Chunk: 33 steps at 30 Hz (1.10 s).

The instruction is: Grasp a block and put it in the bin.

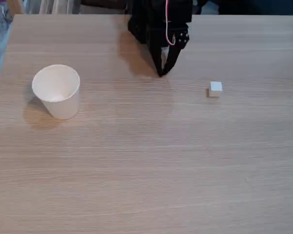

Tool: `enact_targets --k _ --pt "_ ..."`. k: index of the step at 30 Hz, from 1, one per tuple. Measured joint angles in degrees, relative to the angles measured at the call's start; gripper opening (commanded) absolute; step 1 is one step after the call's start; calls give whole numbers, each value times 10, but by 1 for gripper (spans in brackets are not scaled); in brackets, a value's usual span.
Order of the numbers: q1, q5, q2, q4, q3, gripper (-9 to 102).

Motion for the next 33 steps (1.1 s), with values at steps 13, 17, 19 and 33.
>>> enact_targets --k 13,17,19,33 --pt "0 -8 0 -11 0 1" --pt "0 -22 0 -26 -4 2" --pt "1 -31 0 -30 -8 3" --pt "-16 -38 -25 -22 -91 7"
